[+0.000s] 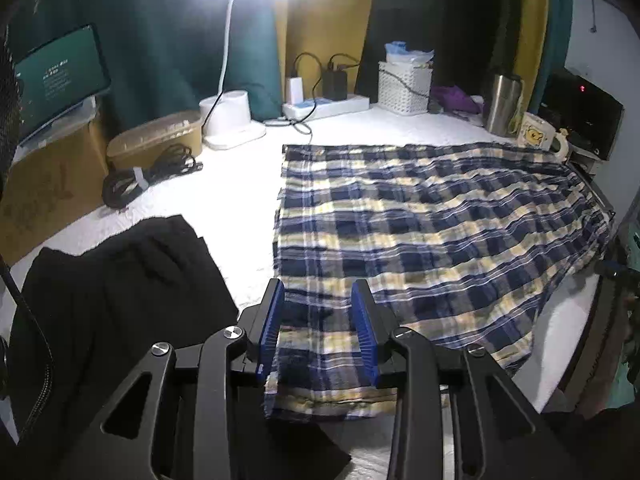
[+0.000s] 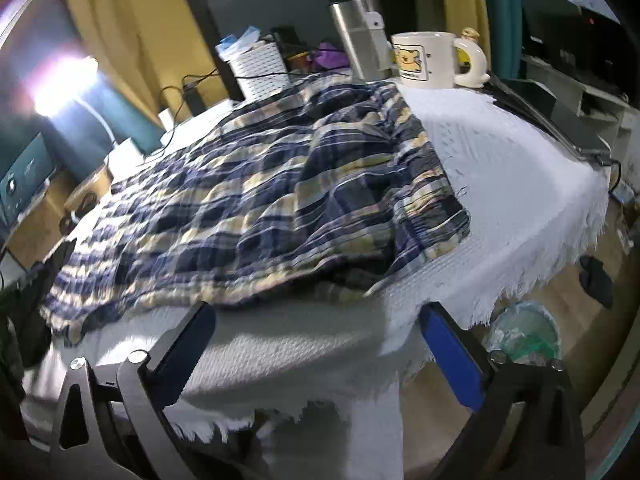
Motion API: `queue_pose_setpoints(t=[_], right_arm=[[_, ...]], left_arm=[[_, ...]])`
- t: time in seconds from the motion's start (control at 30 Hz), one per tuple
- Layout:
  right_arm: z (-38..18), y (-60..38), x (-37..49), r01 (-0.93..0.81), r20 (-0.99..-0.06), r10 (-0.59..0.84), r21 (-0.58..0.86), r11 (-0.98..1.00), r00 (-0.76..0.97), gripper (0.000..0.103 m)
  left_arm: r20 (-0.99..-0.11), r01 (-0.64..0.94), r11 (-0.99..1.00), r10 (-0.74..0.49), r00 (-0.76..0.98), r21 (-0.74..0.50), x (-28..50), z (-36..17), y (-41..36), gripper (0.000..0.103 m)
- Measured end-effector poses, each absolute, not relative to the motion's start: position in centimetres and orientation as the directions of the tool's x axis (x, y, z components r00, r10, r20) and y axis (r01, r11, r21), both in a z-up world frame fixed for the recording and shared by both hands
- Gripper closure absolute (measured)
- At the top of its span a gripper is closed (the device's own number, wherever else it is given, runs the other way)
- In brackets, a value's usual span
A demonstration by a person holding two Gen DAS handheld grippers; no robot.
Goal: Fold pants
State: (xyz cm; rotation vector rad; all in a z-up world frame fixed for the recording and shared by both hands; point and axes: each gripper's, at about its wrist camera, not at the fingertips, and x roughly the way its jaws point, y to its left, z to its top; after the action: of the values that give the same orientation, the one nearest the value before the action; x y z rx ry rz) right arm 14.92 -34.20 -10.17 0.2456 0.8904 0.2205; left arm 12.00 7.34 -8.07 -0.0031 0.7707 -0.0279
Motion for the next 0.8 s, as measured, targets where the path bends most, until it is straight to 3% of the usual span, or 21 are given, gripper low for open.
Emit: queue_pose_setpoints(t=[0.63,0.8], right_arm=[[-8.4,-34.1,15.5,-0.066,-0.721,0.269,0.296,0.953,0.639,0.000],[-8.9,-33.9,16.6,-0.065,-0.730,0.280,0.309,0.949,0.624,0.000]], left_arm=[[-0.708,0.027,0.999,-0.033,0.705,-0.020,13.2,-9.3,7.9,0.068],[-0.715,0.011,0.999,-0.030,0.699,-0.031,13.3,-9.8,8.6,0.058]])
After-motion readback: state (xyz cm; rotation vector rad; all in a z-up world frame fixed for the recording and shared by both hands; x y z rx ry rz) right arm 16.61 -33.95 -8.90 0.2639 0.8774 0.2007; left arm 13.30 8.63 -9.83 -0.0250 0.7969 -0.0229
